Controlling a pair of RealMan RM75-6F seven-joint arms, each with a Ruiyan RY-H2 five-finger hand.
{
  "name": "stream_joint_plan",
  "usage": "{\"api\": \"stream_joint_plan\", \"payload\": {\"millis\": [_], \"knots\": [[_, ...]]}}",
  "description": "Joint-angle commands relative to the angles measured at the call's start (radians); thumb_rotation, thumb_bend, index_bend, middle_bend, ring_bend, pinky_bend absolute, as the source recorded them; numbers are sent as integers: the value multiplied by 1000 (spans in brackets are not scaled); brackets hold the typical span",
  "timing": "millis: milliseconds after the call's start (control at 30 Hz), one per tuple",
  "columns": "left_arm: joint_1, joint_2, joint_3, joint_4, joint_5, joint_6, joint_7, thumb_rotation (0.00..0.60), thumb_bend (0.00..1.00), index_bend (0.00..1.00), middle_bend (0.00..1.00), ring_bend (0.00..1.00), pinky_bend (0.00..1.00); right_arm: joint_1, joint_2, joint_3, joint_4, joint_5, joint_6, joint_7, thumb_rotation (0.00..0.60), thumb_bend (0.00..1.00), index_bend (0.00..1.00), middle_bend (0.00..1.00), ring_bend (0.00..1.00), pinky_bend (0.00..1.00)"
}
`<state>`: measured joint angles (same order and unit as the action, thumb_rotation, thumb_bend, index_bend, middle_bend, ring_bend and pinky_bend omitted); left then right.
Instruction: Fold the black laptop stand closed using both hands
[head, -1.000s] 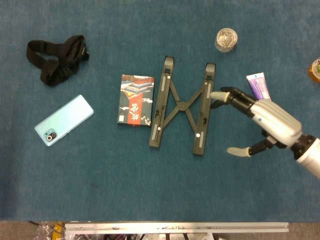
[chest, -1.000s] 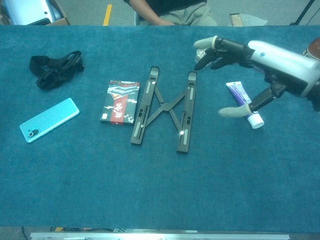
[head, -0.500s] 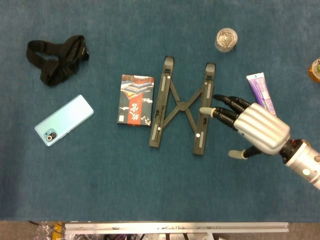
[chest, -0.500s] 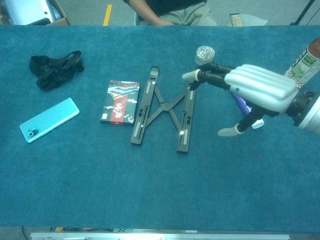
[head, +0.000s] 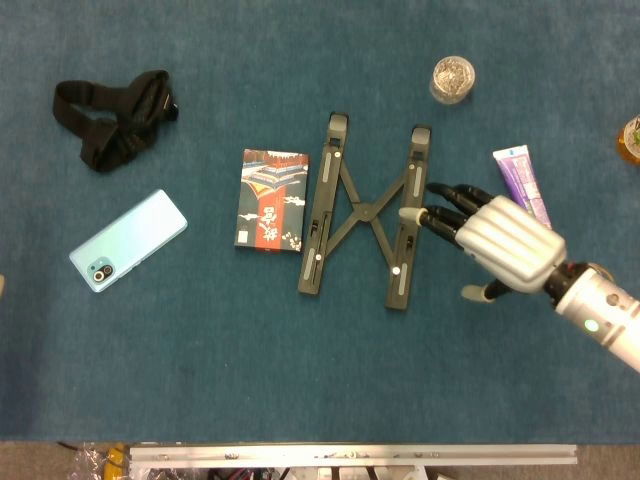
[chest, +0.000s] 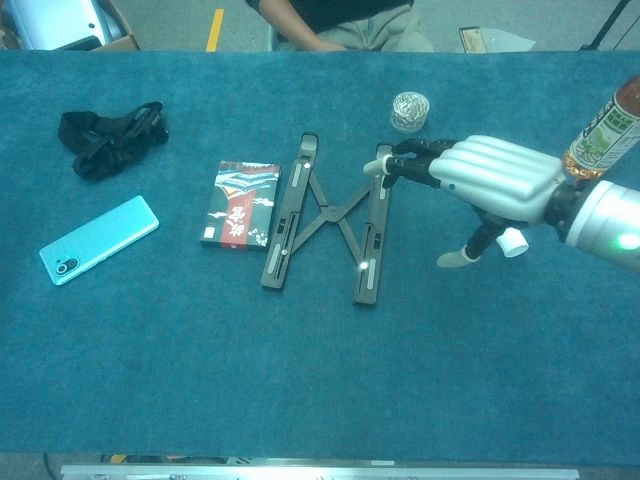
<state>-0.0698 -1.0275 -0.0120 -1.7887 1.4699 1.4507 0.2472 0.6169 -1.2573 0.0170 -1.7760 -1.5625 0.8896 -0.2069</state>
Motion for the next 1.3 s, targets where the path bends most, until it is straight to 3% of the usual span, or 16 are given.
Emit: {"api": "stream_joint_plan", "payload": {"millis": [33, 300, 600, 833, 1300], "knots": [[-1, 0, 1, 1, -1, -2, 1, 600, 257, 36, 0, 0, 12, 25, -42, 33, -2, 127, -58, -61, 600, 59, 90, 227, 44, 163], [-5, 6, -4, 3, -4, -2, 4, 600, 257, 36, 0, 0, 12, 74, -94, 63, -54, 210, -105, -55, 600, 58, 75, 227, 46, 163], [-30, 28, 2, -1, 10, -39, 1, 600, 257, 36, 0, 0, 12, 99, -125, 69, -136, 234, -62, -166, 600, 59, 75, 228, 46, 163], [-71, 37, 9, -26, 50, -94, -17, 600, 257, 36, 0, 0, 12, 64, -51, 37, -184, 228, 11, -224, 600, 59, 75, 228, 46, 164], [-232, -80, -6, 39, 85, -299, -74, 600, 257, 36, 0, 0, 13, -93, 128, -30, -171, 98, 218, -55, 600, 59, 72, 227, 46, 164]]}}
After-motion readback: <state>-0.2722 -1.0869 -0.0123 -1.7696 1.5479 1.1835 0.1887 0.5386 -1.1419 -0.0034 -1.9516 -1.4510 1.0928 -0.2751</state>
